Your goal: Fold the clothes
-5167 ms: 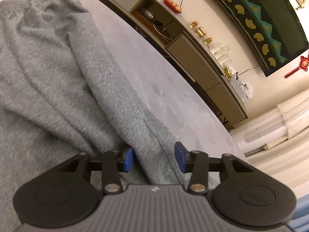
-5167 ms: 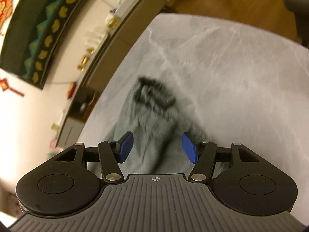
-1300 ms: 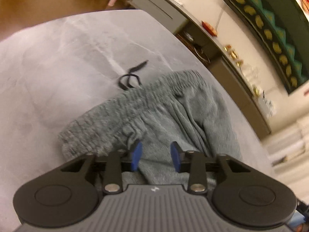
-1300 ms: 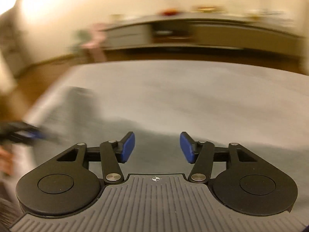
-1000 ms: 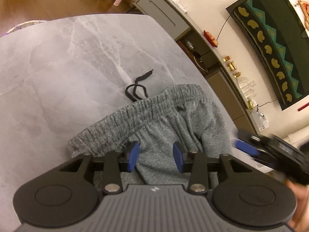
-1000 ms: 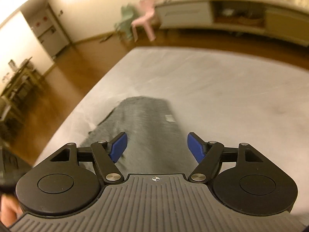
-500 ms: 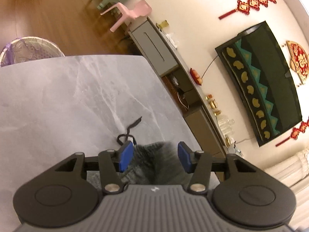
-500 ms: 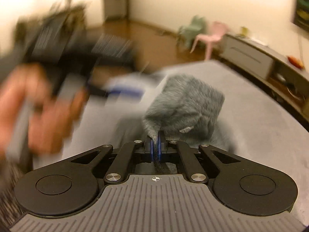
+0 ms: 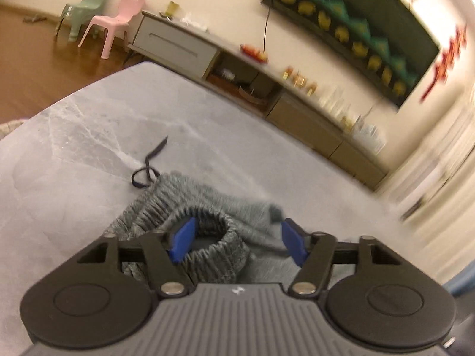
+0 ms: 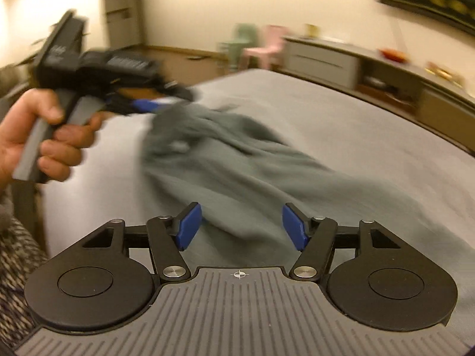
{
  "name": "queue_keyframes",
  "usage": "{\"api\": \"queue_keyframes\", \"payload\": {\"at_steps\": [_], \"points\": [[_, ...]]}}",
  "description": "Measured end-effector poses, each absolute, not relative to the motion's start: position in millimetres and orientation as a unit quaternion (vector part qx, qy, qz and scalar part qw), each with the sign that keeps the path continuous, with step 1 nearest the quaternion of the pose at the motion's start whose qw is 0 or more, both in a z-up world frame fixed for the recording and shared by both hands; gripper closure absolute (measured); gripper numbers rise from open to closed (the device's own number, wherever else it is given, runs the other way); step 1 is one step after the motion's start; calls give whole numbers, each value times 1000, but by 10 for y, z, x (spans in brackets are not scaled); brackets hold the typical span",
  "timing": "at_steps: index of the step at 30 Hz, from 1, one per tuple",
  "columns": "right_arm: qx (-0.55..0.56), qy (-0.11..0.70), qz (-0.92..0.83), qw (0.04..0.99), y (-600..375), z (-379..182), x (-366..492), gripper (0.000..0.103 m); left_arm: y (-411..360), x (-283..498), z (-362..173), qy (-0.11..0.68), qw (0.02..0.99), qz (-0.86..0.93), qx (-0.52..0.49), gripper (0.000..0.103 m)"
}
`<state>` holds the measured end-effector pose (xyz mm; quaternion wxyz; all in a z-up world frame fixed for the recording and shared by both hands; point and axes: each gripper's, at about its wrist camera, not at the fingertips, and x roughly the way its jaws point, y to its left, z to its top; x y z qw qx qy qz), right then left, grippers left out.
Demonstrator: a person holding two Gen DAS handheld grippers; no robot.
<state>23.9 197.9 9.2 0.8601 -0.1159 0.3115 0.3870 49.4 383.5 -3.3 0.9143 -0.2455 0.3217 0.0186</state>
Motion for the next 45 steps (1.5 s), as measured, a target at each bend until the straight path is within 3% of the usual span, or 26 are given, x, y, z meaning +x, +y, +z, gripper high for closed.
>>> {"api": "queue_keyframes", "payload": {"at_steps": [1,2,6,10,12,15,19,21,22,23,29,31,33,36,41,45], "points": [[-105,319,369,867,1815,77,307,39,3786,512,-37,328,917,15,-226,89],[-89,329,354,871,1686,64,402,39,3752,516,-38,333,919,12,-211,93],[-42,352,332,874,1234,188,535,38,3969,183,18,296,921,6,-252,95],[-71,346,388,851,1427,250,560,32,4187,-150,74,259,921,-1,-291,93],[-94,345,424,832,1720,262,542,32,4289,-301,102,240,920,-4,-310,93],[-139,337,471,803,2301,259,569,19,4309,-231,155,214,924,-14,-315,93],[-206,326,508,771,3084,244,607,17,4336,-139,225,180,929,-27,-322,93],[-195,301,489,795,3010,461,643,26,4350,-92,260,163,931,-33,-325,94],[-190,289,479,807,2972,569,661,73,4357,-69,277,154,932,-36,-326,94],[-185,276,469,819,2935,678,679,100,4363,-46,295,145,933,-40,-328,95],[-151,199,406,879,2716,1319,781,102,4404,93,400,93,935,-59,-337,91],[-156,220,423,865,2817,1207,581,102,4437,137,412,82,934,-58,-344,88],[-162,241,440,850,2923,1086,383,102,4713,143,121,148,901,32,-406,85],[-219,294,445,817,3338,452,220,101,4907,-104,-82,198,871,76,-443,83],[-230,318,415,821,3571,-5,222,101,4734,-485,-135,254,870,18,-423,65],[-144,320,391,851,3291,301,458,100,4500,-269,-212,288,848,-54,-442,44]]}}
